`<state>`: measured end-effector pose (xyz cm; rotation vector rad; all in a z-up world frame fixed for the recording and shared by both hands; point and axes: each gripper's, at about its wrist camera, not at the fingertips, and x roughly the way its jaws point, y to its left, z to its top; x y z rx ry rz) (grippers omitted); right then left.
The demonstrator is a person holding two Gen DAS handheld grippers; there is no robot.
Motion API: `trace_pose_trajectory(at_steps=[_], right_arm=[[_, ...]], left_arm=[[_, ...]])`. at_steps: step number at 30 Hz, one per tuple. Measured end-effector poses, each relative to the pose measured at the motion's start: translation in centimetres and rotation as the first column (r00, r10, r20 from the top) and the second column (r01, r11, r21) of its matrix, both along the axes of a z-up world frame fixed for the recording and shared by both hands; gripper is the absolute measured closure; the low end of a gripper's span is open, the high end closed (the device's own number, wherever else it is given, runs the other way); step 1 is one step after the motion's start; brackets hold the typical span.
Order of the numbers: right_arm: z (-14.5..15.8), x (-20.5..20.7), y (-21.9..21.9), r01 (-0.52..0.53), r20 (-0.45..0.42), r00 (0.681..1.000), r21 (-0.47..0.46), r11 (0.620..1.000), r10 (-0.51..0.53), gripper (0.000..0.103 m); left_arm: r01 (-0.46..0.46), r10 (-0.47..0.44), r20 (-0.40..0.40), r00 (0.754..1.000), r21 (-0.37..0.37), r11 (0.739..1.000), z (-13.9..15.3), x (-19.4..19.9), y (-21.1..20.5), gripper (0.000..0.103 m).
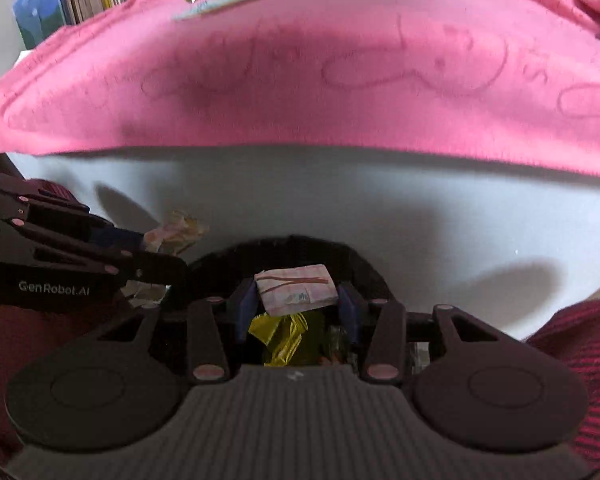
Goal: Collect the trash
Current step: 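Carry the clear wrapper and paper packet down past the table edge to the bin, then open both grippers to drop the clear wrapper and paper packet into the bin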
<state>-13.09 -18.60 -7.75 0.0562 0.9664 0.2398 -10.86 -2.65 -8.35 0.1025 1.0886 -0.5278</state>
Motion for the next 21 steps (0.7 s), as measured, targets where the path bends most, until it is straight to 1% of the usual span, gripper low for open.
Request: trace_pose_trajectory(at_steps=[4,12,21], right_arm=[[-0.5,0.0,0.1,-0.001,-0.020,1.000,-0.002,1.000,0.001,0.052],[-1.1,0.5,0.8,-0.010,-0.050,0.999,-0.015,1.000,0.009,0.052],[-1.4,0.8,1.1,-0.014,-0.063,0.998,-0.021,1.000,0.012,0.050]], left_arm=[[0.015,-0.015,-0.026,1.000,0.029,0.999,-1.1,0.0,0.0,0.081],[0.020,-0.017,-0.074,0.997,0.044,0.999,-2.4,0.3,-0.5,0.081],[0.016,-0.012,-0.085,0.996,0.051,0.999,-2.8,0.4,-1.3,0.080]])
